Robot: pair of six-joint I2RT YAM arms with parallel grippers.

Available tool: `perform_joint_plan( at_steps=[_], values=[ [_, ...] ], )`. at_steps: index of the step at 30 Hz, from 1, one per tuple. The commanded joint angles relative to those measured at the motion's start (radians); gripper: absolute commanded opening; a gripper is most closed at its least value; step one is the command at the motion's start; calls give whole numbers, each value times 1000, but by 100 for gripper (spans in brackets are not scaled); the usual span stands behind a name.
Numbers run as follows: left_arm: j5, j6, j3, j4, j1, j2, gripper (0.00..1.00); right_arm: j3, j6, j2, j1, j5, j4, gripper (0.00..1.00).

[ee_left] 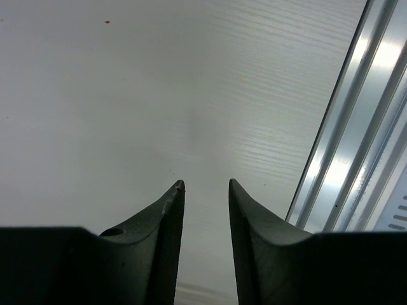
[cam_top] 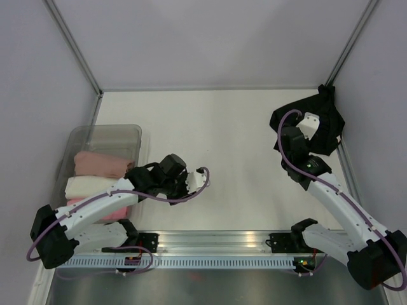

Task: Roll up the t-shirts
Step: Place the rolled tshirt into the container

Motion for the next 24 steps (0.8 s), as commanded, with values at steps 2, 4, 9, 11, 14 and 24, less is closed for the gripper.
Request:
perform_joint_plan(
  at_steps=[2, 4, 9, 11, 14, 24],
  values=[
    [59, 56, -28, 48, 1, -30, 40, 87, 66, 82, 3, 30, -27, 68],
    [80, 68, -28, 37, 5, -36, 41, 119, 75, 108, 2, 44, -51, 68],
    [149, 71, -50, 27, 42, -68, 43, 148, 106, 151, 3, 50, -68, 68],
    [154, 73, -51, 27, 53, -74, 43, 142, 110, 144, 3, 41, -47, 68],
    [155, 71, -51, 28, 60, -78, 44, 119, 110, 122, 3, 30, -4, 69],
    [168, 71, -56, 28, 67, -76, 45, 138, 190, 122, 3, 99, -34, 73]
  ],
)
